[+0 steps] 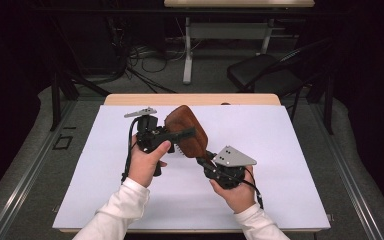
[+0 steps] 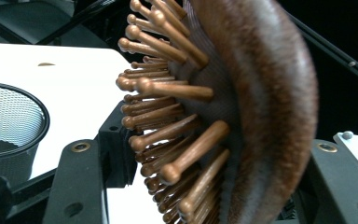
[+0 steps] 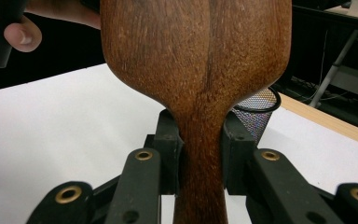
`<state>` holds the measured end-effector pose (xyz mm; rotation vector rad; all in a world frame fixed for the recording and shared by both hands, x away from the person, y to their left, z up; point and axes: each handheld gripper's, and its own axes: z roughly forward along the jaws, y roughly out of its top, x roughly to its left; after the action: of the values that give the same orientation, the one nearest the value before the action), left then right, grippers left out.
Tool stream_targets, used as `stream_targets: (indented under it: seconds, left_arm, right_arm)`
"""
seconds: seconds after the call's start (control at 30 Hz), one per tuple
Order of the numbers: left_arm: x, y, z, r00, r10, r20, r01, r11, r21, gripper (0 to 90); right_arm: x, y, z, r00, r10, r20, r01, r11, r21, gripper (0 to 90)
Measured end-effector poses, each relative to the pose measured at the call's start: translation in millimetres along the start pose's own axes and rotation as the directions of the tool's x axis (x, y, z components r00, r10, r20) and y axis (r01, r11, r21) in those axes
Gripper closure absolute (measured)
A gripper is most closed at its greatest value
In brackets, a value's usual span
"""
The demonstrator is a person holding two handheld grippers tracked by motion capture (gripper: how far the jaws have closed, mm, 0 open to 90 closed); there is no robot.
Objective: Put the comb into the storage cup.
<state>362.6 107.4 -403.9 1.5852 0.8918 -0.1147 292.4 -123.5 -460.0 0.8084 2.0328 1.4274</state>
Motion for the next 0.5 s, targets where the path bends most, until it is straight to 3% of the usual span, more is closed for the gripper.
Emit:
stream_targets:
  seconds: [0.5]
  left_arm:
    - [-1.4,-1.6,0.3,0.9998,-0.012,-0.014,0.012,0.9999,-0.005,43.0]
  right_arm:
    - [0.3,-1.7,1.2,1.0,0.003,0.0,-0.003,1.0,0.002,72.4]
